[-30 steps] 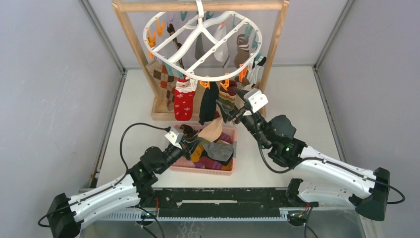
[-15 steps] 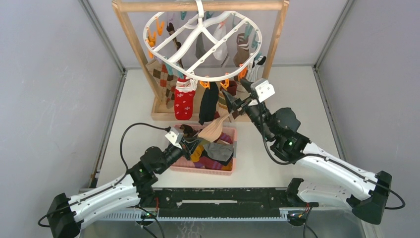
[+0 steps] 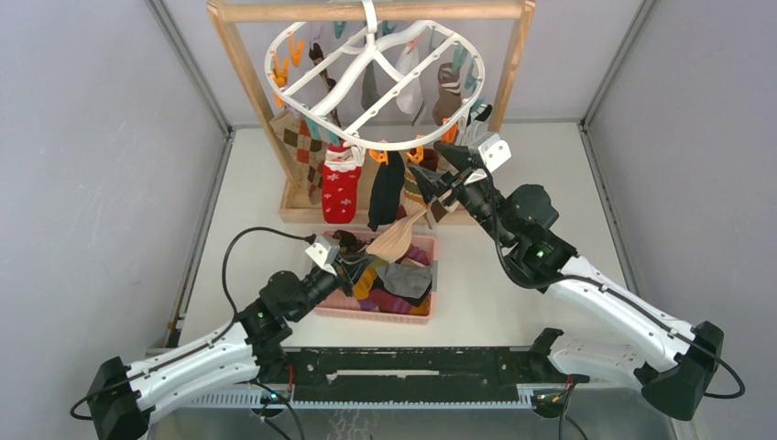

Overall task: Remove the socks clipped to the hanger
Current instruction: Remove the sock from the hanger.

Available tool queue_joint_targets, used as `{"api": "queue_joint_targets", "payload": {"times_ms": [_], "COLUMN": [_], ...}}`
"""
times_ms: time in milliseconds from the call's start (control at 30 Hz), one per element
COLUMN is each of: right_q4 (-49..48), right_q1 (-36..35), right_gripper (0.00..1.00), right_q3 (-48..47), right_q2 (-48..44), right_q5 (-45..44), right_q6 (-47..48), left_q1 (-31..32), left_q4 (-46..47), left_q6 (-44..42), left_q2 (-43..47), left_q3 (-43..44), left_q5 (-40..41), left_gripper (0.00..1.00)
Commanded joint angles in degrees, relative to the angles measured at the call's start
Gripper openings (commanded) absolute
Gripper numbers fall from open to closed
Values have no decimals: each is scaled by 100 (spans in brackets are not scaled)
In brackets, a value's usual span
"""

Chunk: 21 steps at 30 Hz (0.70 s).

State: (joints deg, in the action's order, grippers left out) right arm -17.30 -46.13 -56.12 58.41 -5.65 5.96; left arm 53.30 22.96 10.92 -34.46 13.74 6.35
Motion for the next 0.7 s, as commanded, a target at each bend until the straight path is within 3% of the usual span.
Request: {"api": "queue_joint_targets", "payload": {"times_ms": [0, 667], "right_q4": [-72, -373], "right_q1": [45, 162], "right_gripper": [71, 71], "right_q3": [-348, -521], "right_q2": [153, 502], "right_q5": [240, 99], "right_q6": [-187, -231], "left_q1": [25, 25], "left_q4": [168, 178], "left_q6": [-116, -151], "left_q2": [21, -21], "left_q3": [410, 419], "left_q5": [68, 96], "left_gripper": [0, 0]}}
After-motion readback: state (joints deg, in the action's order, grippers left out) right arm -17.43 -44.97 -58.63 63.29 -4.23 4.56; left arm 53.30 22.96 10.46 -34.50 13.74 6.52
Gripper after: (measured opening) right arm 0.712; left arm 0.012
